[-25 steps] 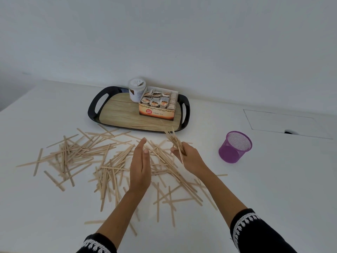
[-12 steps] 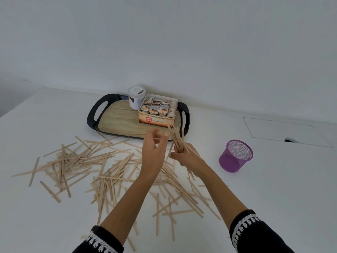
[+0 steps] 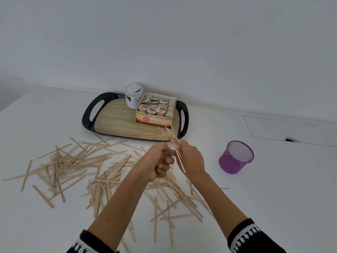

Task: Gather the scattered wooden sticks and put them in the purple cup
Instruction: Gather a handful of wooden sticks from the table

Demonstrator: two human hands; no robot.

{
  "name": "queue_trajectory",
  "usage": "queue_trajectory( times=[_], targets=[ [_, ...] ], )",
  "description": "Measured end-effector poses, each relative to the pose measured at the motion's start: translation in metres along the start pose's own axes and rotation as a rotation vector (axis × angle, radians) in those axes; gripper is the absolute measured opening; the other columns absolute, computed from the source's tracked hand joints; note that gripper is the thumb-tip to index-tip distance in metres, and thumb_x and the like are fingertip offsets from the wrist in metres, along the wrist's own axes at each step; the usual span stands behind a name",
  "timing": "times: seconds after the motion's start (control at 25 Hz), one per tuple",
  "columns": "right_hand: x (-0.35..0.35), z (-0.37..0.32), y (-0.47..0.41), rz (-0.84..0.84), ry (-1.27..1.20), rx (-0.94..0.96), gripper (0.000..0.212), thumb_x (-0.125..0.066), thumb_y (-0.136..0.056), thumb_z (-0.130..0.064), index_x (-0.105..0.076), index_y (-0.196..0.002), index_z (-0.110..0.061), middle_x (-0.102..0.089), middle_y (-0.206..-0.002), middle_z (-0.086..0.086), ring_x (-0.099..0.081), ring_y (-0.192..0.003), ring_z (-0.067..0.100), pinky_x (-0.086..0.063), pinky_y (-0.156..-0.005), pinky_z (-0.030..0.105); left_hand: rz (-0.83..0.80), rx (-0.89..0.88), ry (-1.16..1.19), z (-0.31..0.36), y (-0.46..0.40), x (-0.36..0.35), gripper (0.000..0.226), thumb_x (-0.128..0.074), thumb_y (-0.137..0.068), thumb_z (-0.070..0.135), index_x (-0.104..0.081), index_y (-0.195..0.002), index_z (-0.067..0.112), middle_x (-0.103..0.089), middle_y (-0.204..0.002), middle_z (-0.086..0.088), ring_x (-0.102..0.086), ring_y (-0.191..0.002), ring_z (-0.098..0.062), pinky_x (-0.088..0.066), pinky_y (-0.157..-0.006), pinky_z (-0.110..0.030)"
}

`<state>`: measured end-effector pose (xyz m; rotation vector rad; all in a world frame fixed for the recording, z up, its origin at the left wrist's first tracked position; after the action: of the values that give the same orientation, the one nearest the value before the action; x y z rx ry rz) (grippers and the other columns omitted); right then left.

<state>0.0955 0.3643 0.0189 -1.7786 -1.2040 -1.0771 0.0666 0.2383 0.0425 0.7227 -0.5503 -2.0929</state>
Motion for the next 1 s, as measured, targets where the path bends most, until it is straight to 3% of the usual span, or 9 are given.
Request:
queue_trajectory(
  times=[0.16, 0.32, 0.48, 0.6, 0.72, 0.8, 0.88, 1.0],
  targets=[
    [-0.001, 0.001, 0.003, 0.01, 0.072, -0.022, 0.019, -0.045, -0.087, -0.005, -0.031, -0.083, -0.017, -0.034, -0.062, -0.007, -0.042, -0.061, 0.022, -0.03, -0.054, 0.031, -0.061, 0.011, 0.049, -0.01, -0.001, -0.001, 0.017, -0.051, -0.084, 0.03, -0.052, -0.087, 0.014, -0.037, -0.057, 0.005, -0.018, -0.04, -0.007, -0.013, -0.036, -0.014],
    [-0.004, 0.0, 0.0, -0.031, 0.062, -0.008, 0.015, -0.046, -0.089, -0.011, -0.032, -0.083, -0.015, -0.04, -0.066, -0.003, -0.044, -0.062, 0.023, -0.03, -0.052, 0.031, 0.042, -0.169, -0.128, -0.014, -0.002, -0.004, 0.019, -0.059, -0.092, 0.027, -0.061, -0.081, 0.012, -0.045, -0.056, 0.005, -0.025, -0.039, -0.005, -0.015, -0.037, -0.017],
    [-0.004, 0.009, -0.003, -0.072, -0.066, -0.082, 0.018, -0.051, -0.089, -0.015, -0.038, -0.076, -0.014, -0.048, -0.065, -0.001, -0.047, -0.059, 0.021, -0.034, -0.05, 0.029, 0.087, -0.266, -0.295, -0.012, 0.003, 0.005, 0.025, -0.058, -0.093, 0.022, -0.067, -0.092, -0.001, -0.052, -0.057, 0.004, -0.03, -0.039, -0.005, -0.019, -0.035, -0.016],
    [0.0, 0.019, -0.007, -0.201, -0.352, -0.202, 0.025, -0.058, -0.084, -0.013, -0.039, -0.069, -0.017, -0.043, -0.061, -0.004, -0.041, -0.053, 0.013, -0.034, -0.05, 0.024, 0.08, -0.293, -0.414, -0.009, 0.011, 0.021, 0.023, -0.057, -0.095, 0.026, -0.069, -0.09, 0.006, -0.054, -0.055, 0.006, -0.032, -0.039, -0.004, -0.022, -0.036, -0.015],
    [0.006, 0.022, -0.007, -0.403, -0.946, -0.374, 0.033, -0.066, -0.082, -0.013, -0.04, -0.063, -0.02, -0.035, -0.052, -0.005, -0.031, -0.043, 0.009, -0.029, -0.042, 0.021, 0.152, -0.325, -0.512, -0.008, 0.013, 0.027, 0.026, -0.055, -0.096, 0.029, -0.071, -0.085, 0.012, -0.051, -0.052, 0.01, -0.034, -0.039, -0.002, -0.027, -0.039, -0.014],
    [0.009, 0.017, -0.006, -0.511, -1.231, -0.429, 0.027, -0.065, -0.083, -0.019, -0.046, -0.063, -0.02, -0.032, -0.048, -0.007, -0.027, -0.041, 0.007, -0.027, -0.039, 0.02, 0.214, -0.379, -0.592, -0.01, 0.01, 0.021, 0.027, -0.054, -0.095, 0.031, -0.071, -0.08, 0.017, -0.052, -0.055, 0.01, -0.039, -0.043, -0.003, -0.033, -0.045, -0.014],
    [0.008, 0.01, -0.005, -0.57, -1.384, -0.448, 0.022, -0.062, -0.083, -0.033, -0.053, -0.074, -0.016, -0.031, -0.048, -0.005, -0.027, -0.04, 0.008, -0.026, -0.039, 0.019, 0.27, -0.446, -0.673, -0.014, 0.006, 0.009, 0.029, -0.052, -0.095, 0.032, -0.07, -0.077, 0.017, -0.053, -0.057, 0.009, -0.042, -0.048, -0.006, -0.035, -0.049, -0.017],
    [0.003, 0.006, -0.003, -0.505, -1.352, -0.418, 0.037, -0.061, -0.085, -0.051, -0.063, -0.082, -0.014, -0.038, -0.046, -0.004, -0.031, -0.037, 0.008, -0.029, -0.039, 0.019, 0.381, -0.575, -0.853, -0.019, 0.001, -0.01, 0.03, -0.047, -0.095, 0.023, -0.061, -0.073, 0.008, -0.048, -0.056, 0.004, -0.04, -0.047, -0.008, -0.032, -0.049, -0.023]
  ],
)
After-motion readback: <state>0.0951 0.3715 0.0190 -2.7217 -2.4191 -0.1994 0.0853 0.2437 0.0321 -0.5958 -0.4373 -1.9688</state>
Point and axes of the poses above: each hand's wrist, its own y-axis away from the middle knuckle, its own x-axis out of the back of the hand, z = x × y, the point moved 2 cm from there along -y, towards the middle knuckle
